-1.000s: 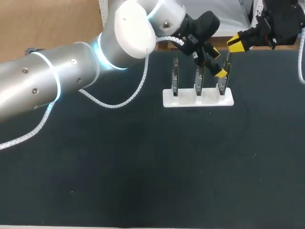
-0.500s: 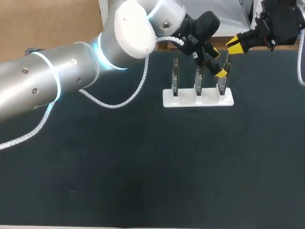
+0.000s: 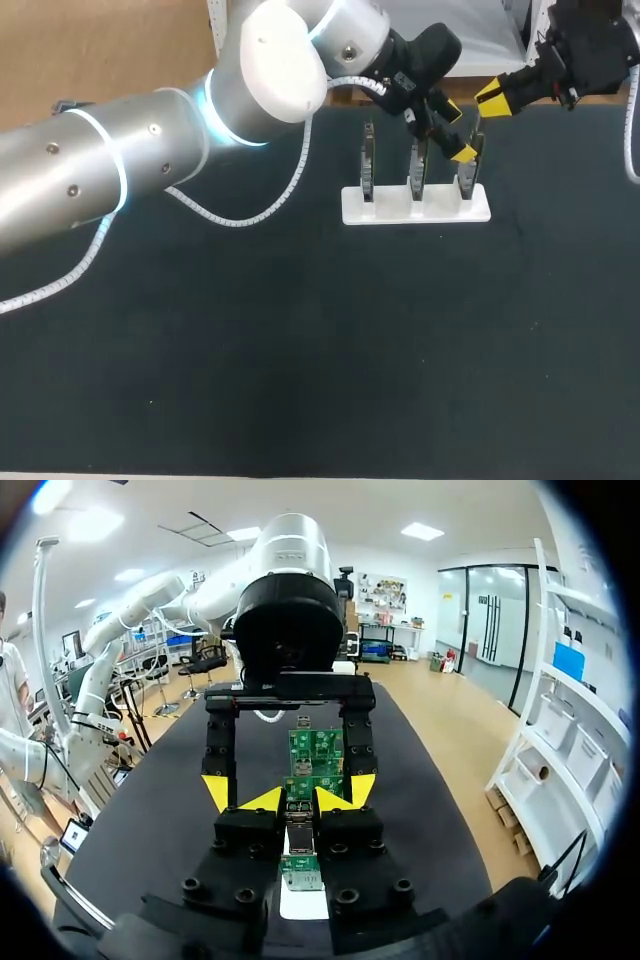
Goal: Pick up the optical module with the left hand, and insert it into the network port with the right hand.
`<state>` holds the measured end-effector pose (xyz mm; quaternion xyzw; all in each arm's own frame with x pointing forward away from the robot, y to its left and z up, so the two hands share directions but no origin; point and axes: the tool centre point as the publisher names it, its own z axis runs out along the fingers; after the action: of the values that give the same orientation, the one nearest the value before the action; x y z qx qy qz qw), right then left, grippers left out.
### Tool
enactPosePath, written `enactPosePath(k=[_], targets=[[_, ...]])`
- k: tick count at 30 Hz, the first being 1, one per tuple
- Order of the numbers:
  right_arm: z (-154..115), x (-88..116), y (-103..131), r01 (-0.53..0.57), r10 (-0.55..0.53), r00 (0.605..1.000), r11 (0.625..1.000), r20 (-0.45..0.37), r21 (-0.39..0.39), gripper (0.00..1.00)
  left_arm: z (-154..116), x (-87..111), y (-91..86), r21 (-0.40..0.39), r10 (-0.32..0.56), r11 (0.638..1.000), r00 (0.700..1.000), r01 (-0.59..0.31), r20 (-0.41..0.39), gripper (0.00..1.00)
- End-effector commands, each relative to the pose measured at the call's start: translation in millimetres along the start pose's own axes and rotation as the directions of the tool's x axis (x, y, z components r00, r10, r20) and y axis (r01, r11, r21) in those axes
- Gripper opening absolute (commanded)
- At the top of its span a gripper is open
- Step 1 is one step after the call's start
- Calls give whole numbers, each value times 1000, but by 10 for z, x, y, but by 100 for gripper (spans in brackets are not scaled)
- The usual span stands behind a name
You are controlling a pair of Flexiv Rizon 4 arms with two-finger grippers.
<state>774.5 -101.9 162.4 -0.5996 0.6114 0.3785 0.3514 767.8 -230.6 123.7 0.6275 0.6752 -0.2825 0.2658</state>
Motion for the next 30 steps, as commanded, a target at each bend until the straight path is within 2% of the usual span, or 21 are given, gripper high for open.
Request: enactPosePath(k=[1,2,10,16,20,23,30], targets=[[13,23,-11,-5,5,1000,1000,1,-6,2,0,-11,7,1,-1,1000,1000,1,-5,100],[15,25,-10,-7,7,1000,1000,0,-2,100,0,-11,7,1,-1,1000,1000,1,-5,100],[-18,-28,-16,-8,8,999,1000,32,11,100,0,-11,7,1,-1,1000,1000,1,-5,100],[-145,-210,-26,-14,12,993,1000,117,14,100,0,-11,7,1,-1,1000,1000,1,-5,100],[-180,-268,-33,-9,8,991,1000,132,10,100,0,-11,7,1,-1,1000,1000,1,-5,100],[-171,-263,-38,-2,1,993,1000,118,6,0,0,-11,7,1,-1,1000,1000,1,-5,100],[-109,-191,-19,-1,2,996,1000,94,-15,0,0,-11,7,1,-1,1000,1000,1,-5,100]])
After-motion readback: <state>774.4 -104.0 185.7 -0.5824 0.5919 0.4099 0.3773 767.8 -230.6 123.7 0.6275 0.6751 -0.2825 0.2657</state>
